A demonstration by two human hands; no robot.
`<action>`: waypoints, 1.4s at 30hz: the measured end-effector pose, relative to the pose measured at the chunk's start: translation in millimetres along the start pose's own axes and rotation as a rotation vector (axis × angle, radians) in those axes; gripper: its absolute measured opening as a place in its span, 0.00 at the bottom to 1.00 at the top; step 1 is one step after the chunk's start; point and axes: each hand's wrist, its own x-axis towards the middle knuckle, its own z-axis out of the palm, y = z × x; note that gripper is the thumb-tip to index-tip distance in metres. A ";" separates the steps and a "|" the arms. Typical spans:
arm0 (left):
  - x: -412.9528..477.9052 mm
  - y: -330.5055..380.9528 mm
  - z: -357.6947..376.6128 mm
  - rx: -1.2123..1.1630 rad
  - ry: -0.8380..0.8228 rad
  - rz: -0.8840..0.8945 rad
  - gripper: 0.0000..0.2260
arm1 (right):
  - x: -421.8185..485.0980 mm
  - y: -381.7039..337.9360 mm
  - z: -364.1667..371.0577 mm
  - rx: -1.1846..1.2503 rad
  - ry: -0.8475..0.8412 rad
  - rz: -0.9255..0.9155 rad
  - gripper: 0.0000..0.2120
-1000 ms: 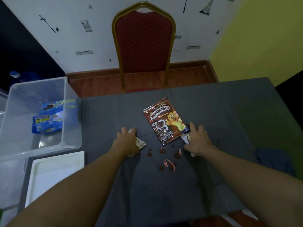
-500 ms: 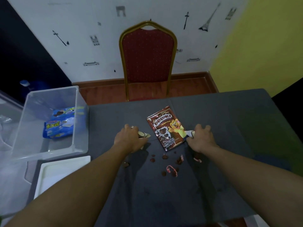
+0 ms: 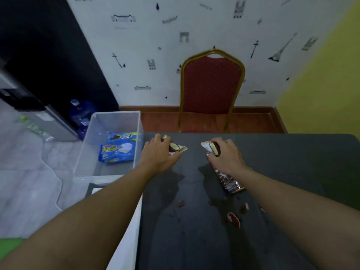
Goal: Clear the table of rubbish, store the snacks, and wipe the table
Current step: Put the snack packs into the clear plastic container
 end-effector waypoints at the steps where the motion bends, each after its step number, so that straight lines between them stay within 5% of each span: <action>1: -0.2 -10.0 -7.6 -0.009 0.026 -0.006 0.22 | 3.9 -13.5 3.3 0.019 -0.005 -0.018 0.20; 10: -8.2 -100.1 -66.9 -0.020 0.162 -0.092 0.22 | 44.4 -127.9 50.7 0.153 0.001 -0.222 0.23; 17: -16.5 -179.8 -66.3 0.128 -0.074 -0.193 0.30 | 73.8 -192.4 85.4 0.114 0.014 -0.322 0.23; 27: -1.3 -222.4 -27.4 0.303 -0.438 0.059 0.39 | 96.7 -234.5 118.0 0.032 -0.043 -0.379 0.24; 32: 3.4 -234.2 -14.2 0.431 -0.519 0.165 0.26 | 102.7 -235.5 125.3 0.014 -0.036 -0.389 0.24; 42: -3.5 -223.2 -12.3 0.597 -0.468 0.098 0.15 | 102.2 -239.5 127.5 0.016 -0.055 -0.364 0.25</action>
